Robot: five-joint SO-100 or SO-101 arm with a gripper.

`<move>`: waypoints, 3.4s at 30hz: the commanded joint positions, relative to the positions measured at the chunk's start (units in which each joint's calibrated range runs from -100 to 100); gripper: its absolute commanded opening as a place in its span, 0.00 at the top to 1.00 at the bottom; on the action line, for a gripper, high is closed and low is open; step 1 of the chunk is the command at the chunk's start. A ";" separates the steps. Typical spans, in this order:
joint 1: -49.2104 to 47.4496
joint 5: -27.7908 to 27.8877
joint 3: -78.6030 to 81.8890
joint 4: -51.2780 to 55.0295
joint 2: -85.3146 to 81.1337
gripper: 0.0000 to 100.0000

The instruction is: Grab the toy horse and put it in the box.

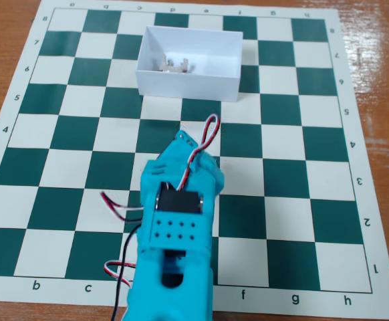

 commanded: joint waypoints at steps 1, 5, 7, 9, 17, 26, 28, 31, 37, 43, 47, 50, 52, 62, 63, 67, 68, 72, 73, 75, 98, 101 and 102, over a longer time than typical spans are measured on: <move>1.33 0.17 6.42 6.91 -17.27 1.00; 1.97 0.61 10.06 17.21 -29.30 1.00; 2.33 0.71 10.70 21.45 -32.49 1.00; 2.40 0.71 10.70 23.77 -32.49 1.00; 3.05 0.76 10.70 32.74 -32.58 1.00; 3.69 0.76 10.70 44.70 -32.58 1.00; 3.62 0.95 10.70 45.37 -32.58 1.00; 3.12 0.95 10.70 45.37 -32.58 1.00; 0.62 0.95 10.79 45.37 -32.58 1.00; 0.40 0.95 10.79 45.37 -32.58 1.00; 0.40 0.95 10.79 45.37 -32.58 1.00; 0.40 0.95 10.79 45.37 -32.58 1.00; 0.40 0.95 10.79 45.37 -32.58 1.00; 0.40 0.95 10.79 45.37 -32.58 1.00; 0.40 0.95 10.79 45.37 -32.58 1.00; 0.40 0.95 10.79 45.37 -32.58 1.00; 0.40 0.95 10.79 45.37 -32.58 1.00; 0.40 0.95 10.79 45.37 -32.58 1.00; 0.40 0.95 10.79 45.37 -32.58 1.00; 0.40 0.95 10.79 45.37 -32.58 1.00; 0.40 0.95 10.79 45.37 -32.58 1.00; 0.40 0.95 10.79 45.37 -32.58 1.00; 0.40 0.95 10.79 45.37 -32.58 1.00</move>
